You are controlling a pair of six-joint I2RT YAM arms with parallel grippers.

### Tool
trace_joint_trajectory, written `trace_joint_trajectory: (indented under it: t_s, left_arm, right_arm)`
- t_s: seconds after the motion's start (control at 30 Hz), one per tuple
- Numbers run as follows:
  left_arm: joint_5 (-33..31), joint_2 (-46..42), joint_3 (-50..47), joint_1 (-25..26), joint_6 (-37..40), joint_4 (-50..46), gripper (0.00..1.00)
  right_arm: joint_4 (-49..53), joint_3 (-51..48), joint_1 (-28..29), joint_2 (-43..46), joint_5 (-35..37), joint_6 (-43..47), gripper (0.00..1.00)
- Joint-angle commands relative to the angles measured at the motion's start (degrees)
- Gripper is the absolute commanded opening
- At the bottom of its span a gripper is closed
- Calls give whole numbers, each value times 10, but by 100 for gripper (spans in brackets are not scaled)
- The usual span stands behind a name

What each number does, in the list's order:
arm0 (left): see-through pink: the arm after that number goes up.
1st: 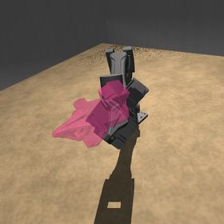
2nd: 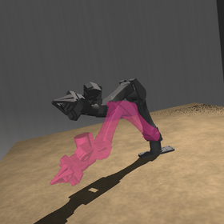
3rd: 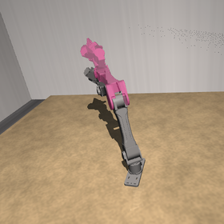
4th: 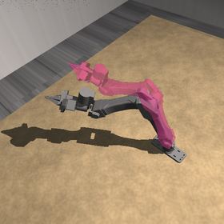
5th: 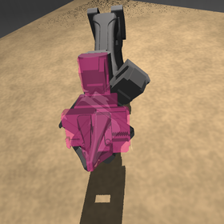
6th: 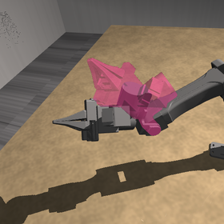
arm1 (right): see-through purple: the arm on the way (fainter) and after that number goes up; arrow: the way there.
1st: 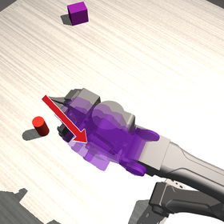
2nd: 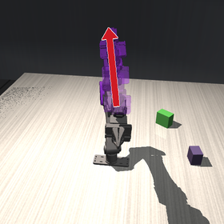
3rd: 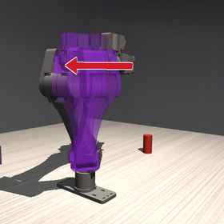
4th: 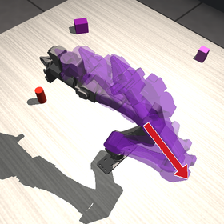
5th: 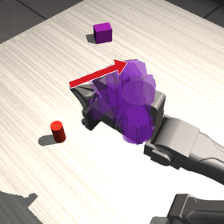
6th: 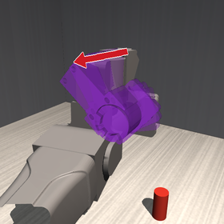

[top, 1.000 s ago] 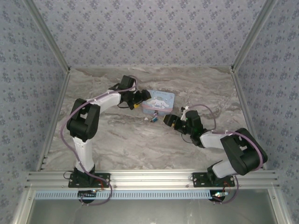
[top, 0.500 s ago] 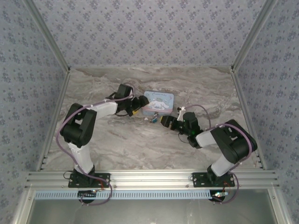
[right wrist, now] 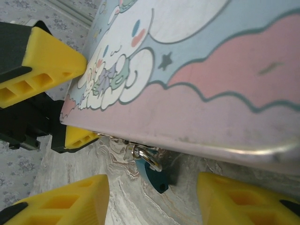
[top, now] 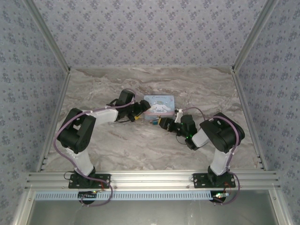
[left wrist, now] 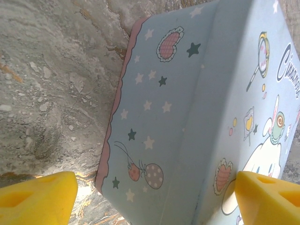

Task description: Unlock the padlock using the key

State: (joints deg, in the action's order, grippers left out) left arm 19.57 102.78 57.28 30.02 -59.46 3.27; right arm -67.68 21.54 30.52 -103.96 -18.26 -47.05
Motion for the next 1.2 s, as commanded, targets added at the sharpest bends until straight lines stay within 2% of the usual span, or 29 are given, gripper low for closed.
trace_joint_trajectory:
  t_s: [0.0, 0.2, 0.67, 0.97, 1.17]
  left_arm:
    - [-17, 9, -17, 7, -5, -48, 86]
    - [-17, 11, -17, 8, -7, -47, 86]
    - [-16, 10, -19, 8, -9, -45, 86]
    - [-20, 8, -20, 8, -10, -47, 86]
    - [-27, 1, -25, 4, -10, -52, 86]
  right_arm:
    - [-39, 15, 7, -21, 1, 2, 48]
    - [-57, 19, 6, -40, 5, -3, 38]
    - [-72, 44, 3, -70, -2, -4, 26]
    - [-75, 31, -3, -68, 9, -12, 7]
    - [-70, 15, -9, -54, 24, -14, 1]
